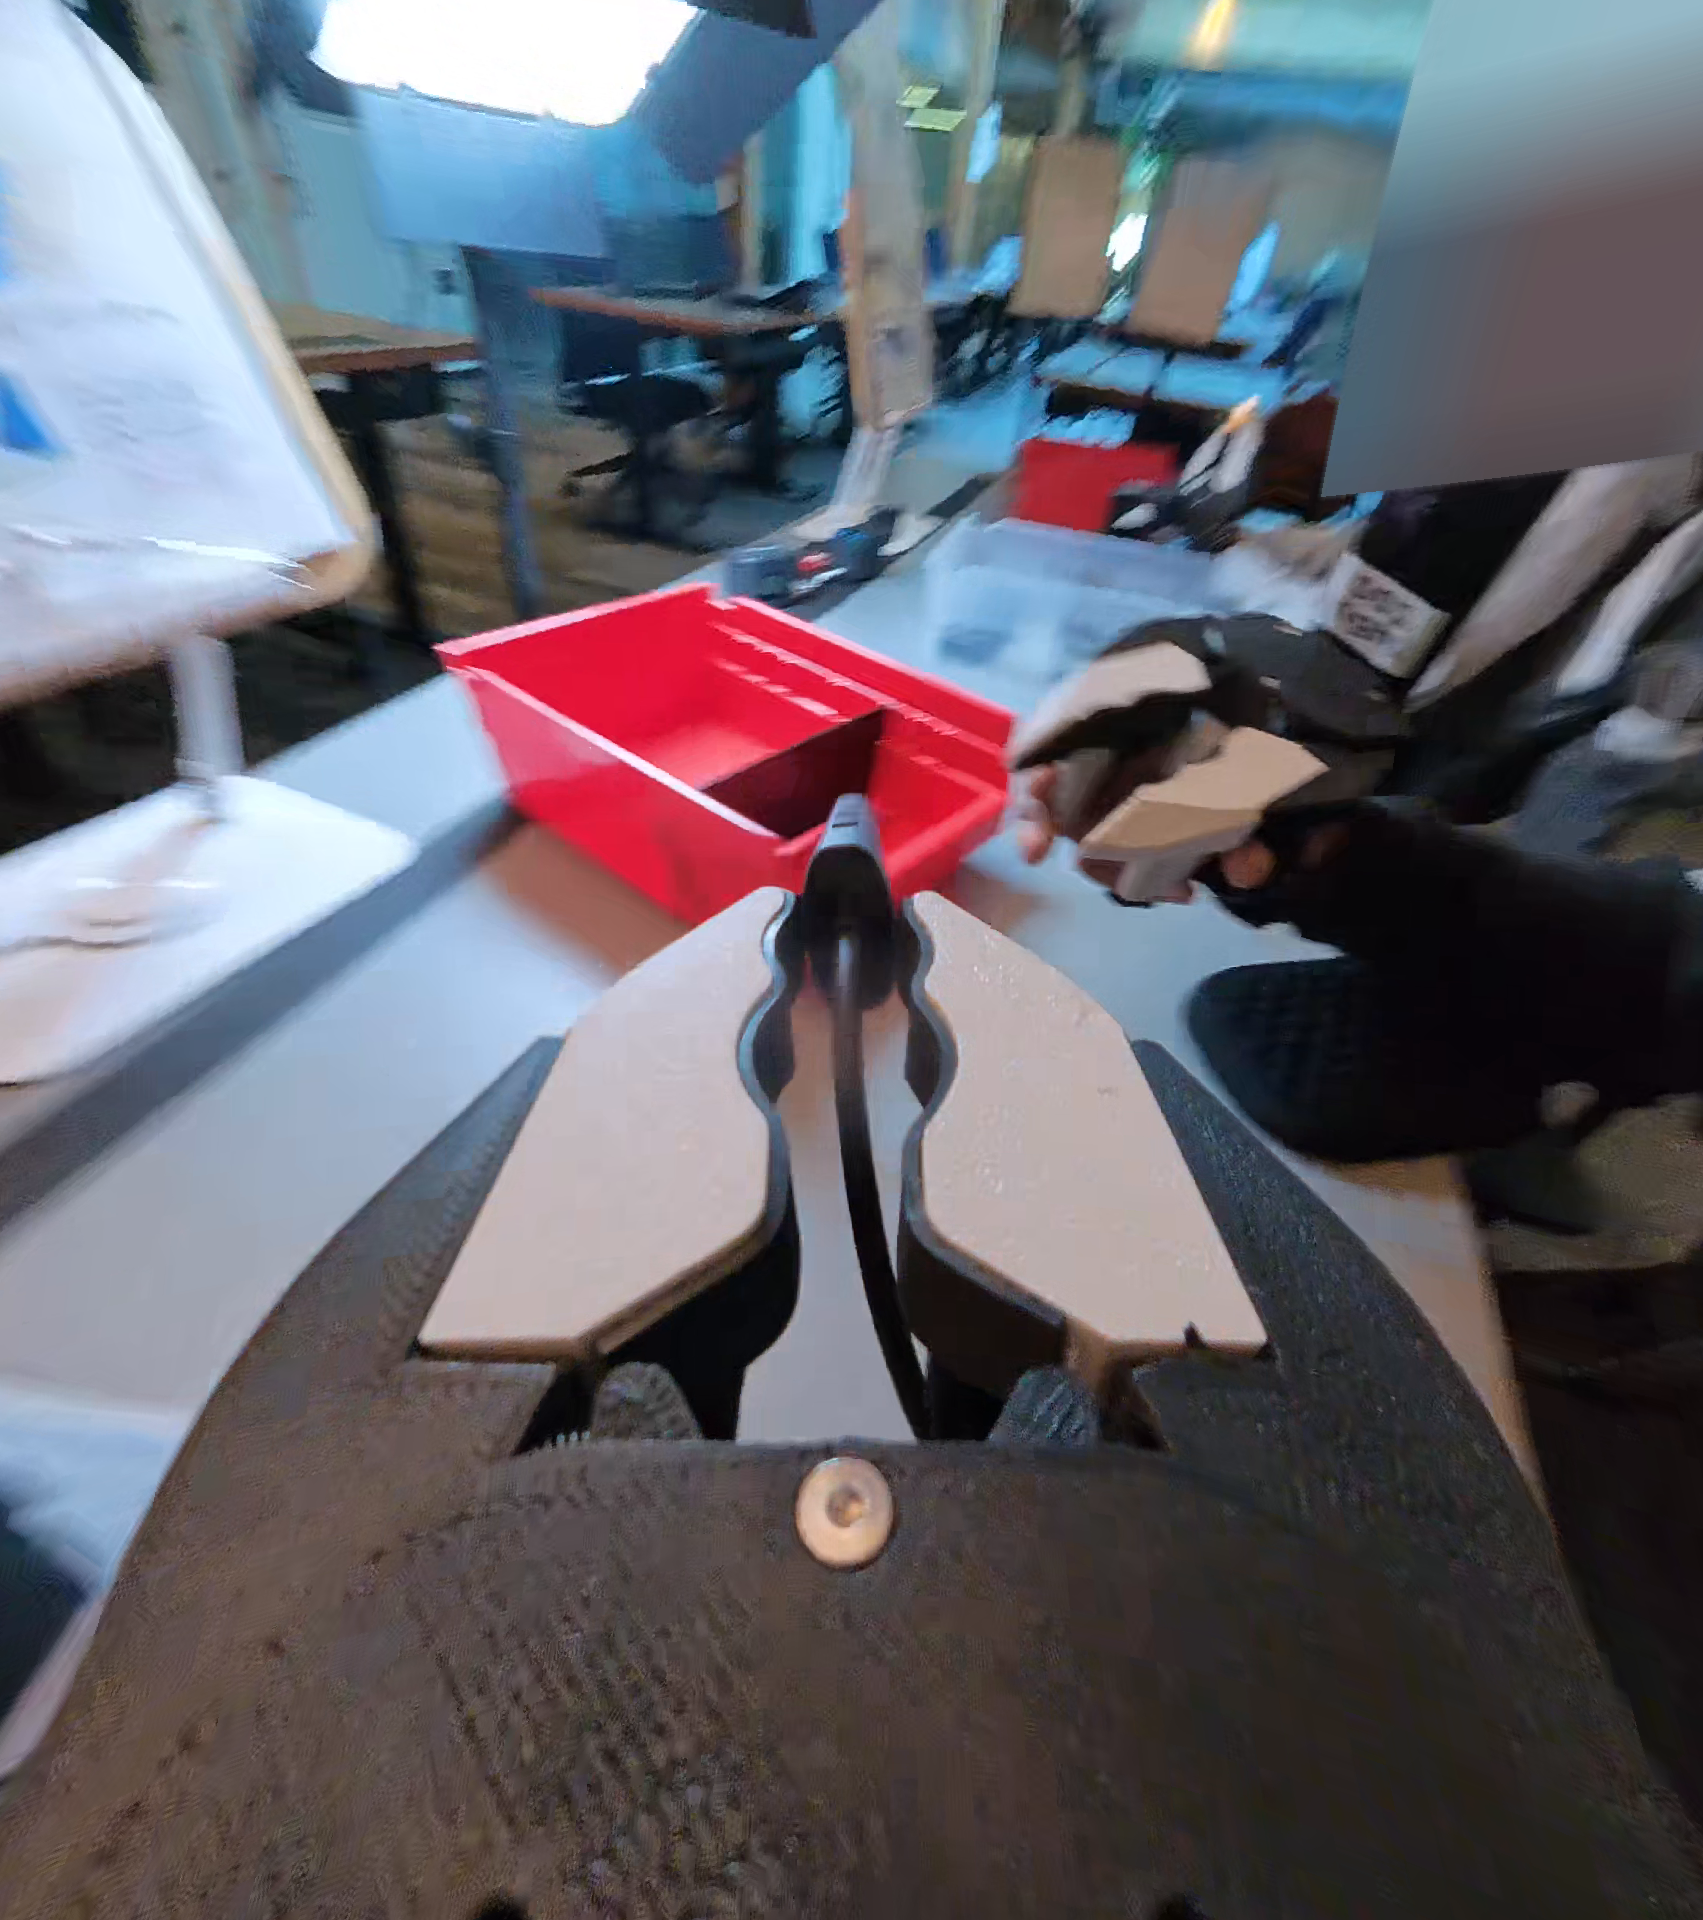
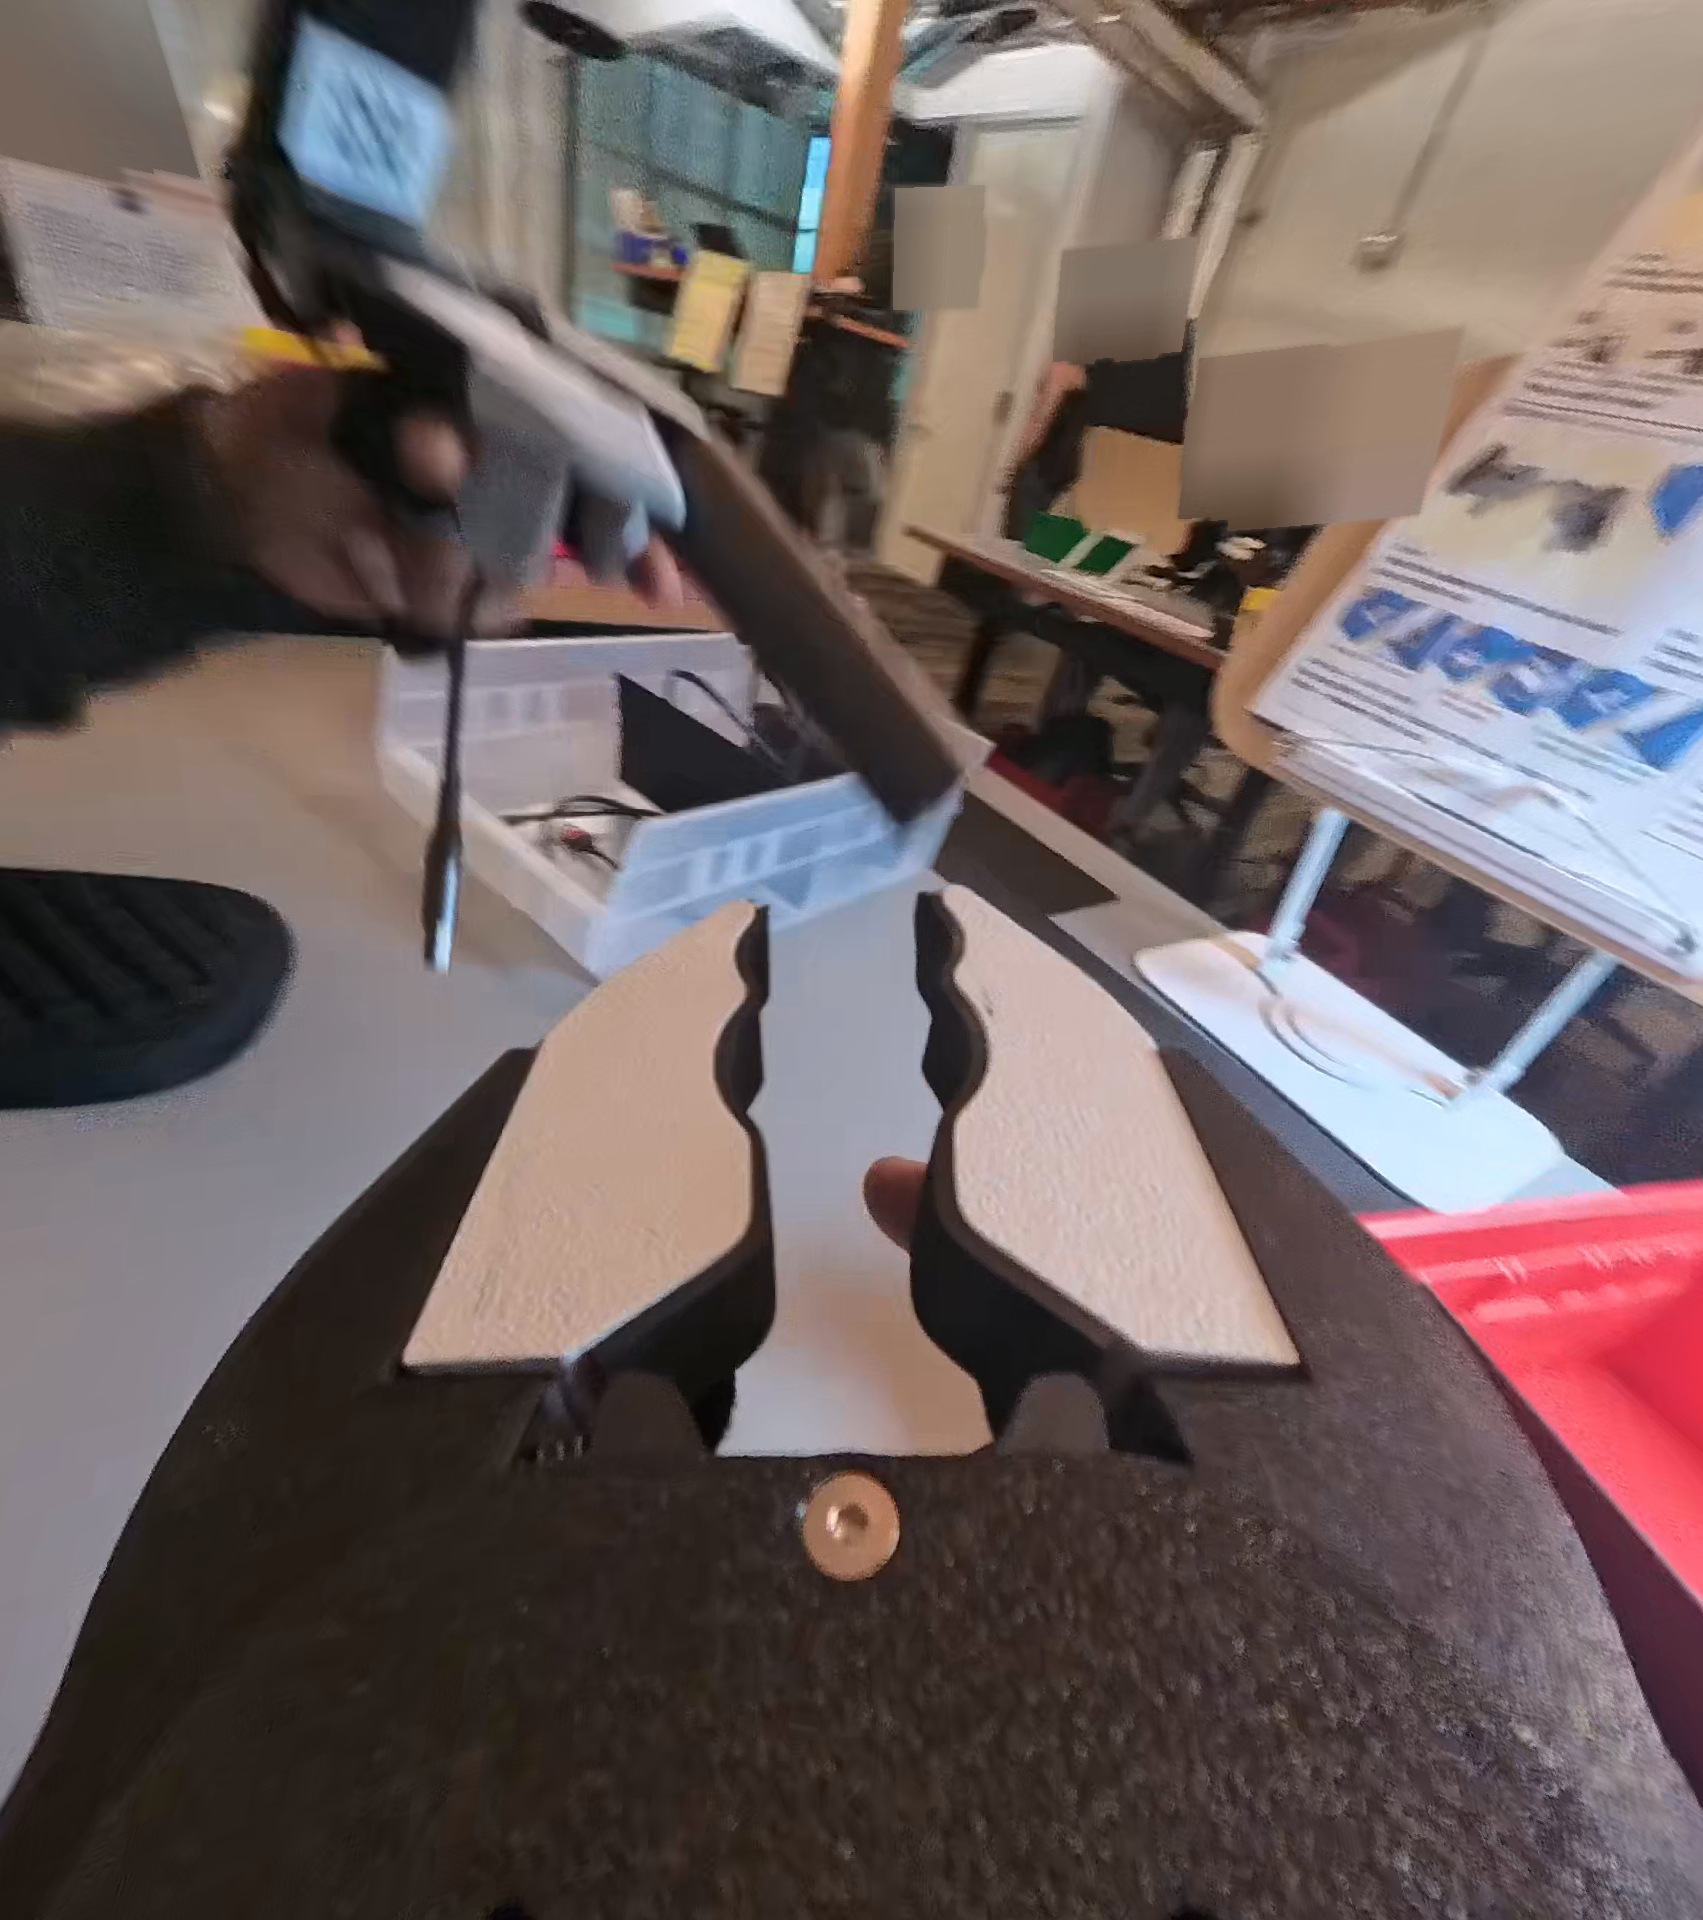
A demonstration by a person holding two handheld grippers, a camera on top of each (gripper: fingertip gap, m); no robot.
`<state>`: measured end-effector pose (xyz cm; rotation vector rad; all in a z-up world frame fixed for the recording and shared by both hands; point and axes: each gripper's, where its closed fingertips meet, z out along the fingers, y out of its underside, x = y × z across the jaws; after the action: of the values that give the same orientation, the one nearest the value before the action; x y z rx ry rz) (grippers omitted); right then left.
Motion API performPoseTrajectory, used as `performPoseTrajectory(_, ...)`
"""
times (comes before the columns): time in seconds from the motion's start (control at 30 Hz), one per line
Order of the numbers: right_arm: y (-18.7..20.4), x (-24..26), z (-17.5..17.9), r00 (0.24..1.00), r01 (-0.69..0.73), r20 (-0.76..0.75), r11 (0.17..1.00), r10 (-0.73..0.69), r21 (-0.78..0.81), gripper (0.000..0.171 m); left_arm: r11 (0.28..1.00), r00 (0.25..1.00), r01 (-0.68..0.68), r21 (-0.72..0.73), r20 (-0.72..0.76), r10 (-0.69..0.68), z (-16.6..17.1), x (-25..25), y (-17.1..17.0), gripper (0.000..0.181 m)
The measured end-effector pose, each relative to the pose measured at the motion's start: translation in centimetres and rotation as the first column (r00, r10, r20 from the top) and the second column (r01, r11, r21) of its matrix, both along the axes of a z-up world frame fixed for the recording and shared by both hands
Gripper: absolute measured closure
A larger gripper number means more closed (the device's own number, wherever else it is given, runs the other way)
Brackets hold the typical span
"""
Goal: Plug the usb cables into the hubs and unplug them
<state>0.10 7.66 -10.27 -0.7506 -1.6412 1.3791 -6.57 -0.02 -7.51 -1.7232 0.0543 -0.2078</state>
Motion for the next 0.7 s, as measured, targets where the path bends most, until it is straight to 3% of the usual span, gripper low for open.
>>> performPoseTrajectory(0.13, -2.9, -1.2, -0.5, 0.985, -0.141, 0.096, 0.990, 0.141, -0.012, 0.119, 0.990, 0.949, 0.116, 0.085, 0.284, -0.135, -3.8, 3.3, 1.7, 0.164)
performPoseTrajectory(0.23, -5.0, -1.7, -3.5, 0.949, -0.254, 0.160, 0.960, 0.271, -0.118, 0.113, 0.987, 0.915, 0.151, 0.062, 0.368, -0.163, -5.9, 4.3, 2.2, 0.164)
performPoseTrajectory(0.3, -6.0, -1.5, -5.7, 0.928, -0.286, 0.209, 0.949, 0.308, -0.129, 0.113, 0.987, 0.923, 0.148, 0.065, 0.349, -0.161, -6.8, 4.5, 2.2, 0.165)
performPoseTrajectory(0.43, -6.1, -2.0, -8.9, 0.948, -0.232, 0.221, 0.973, 0.229, -0.011, 0.124, 0.966, 0.932, 0.229, 0.118, 0.260, -0.253, -6.9, 5.7, 1.8, 0.165)
performPoseTrajectory(0.5, -6.2, -1.7, -9.1, 0.947, -0.259, 0.203, 0.966, 0.250, 0.020, 0.146, 0.959, 0.953, 0.241, 0.149, 0.148, -0.262, -6.7, 5.7, 1.2, 0.165)
performPoseTrajectory(0.53, -6.4, -1.4, -9.0, 0.943, -0.281, 0.196, 0.959, 0.268, 0.042, 0.148, 0.952, 0.953, 0.265, 0.152, 0.110, -0.282, -6.8, 6.0, 0.9, 0.165)
performPoseTrajectory(0.6, -6.3, -1.2, -9.0, 0.948, -0.284, 0.185, 0.950, 0.258, 0.131, 0.148, 0.946, 0.954, 0.288, 0.152, 0.045, -0.298, -7.0, 6.3, 0.5, 0.165)
performPoseTrajectory(0.7, -5.5, -1.5, -9.1, 0.984, -0.174, 0.104, 0.912, 0.145, 0.371, 0.149, 0.956, 0.956, 0.284, 0.073, -0.097, -0.277, -8.0, 6.4, 0.2, 0.164)
